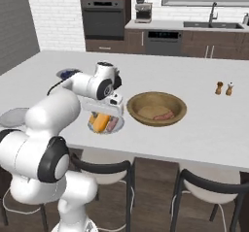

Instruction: Place one bun and one sausage from the bowl on each plate.

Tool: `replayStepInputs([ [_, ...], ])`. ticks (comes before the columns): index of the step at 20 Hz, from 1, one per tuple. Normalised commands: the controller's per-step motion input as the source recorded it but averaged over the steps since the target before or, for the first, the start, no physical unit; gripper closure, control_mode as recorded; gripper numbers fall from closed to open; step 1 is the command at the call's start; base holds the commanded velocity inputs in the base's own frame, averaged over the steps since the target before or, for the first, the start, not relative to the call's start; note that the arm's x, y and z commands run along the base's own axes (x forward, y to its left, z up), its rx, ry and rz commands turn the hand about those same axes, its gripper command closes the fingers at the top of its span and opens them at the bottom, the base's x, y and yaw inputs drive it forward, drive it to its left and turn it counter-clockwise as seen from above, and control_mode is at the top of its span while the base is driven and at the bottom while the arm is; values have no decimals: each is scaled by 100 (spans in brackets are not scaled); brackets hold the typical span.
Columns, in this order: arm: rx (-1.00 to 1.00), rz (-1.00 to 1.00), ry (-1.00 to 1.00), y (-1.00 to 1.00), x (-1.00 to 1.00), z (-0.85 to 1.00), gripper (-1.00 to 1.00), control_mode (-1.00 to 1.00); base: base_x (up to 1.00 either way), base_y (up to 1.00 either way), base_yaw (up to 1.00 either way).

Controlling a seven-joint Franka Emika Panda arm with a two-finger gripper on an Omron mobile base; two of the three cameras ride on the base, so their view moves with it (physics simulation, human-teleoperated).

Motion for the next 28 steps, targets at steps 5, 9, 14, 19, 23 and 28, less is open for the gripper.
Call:
replayStepInputs([
  [5, 0, 0, 0, 0, 0, 0, 100, 100, -47, 99, 10],
  [9, 0, 0, 0, 0, 0, 0, 100, 100, 3, 100, 10],
  [14, 0, 0, 0, 0, 0, 0, 100, 100, 30, 100, 4],
  [19, 0, 0, 0, 0, 0, 0, 100, 100, 50, 52, 0],
  [23, 0, 0, 0, 0, 0, 0, 100, 100, 54, 0, 0],
  [28, 0, 0, 0, 0, 45, -2, 100, -100, 21, 0, 0],
])
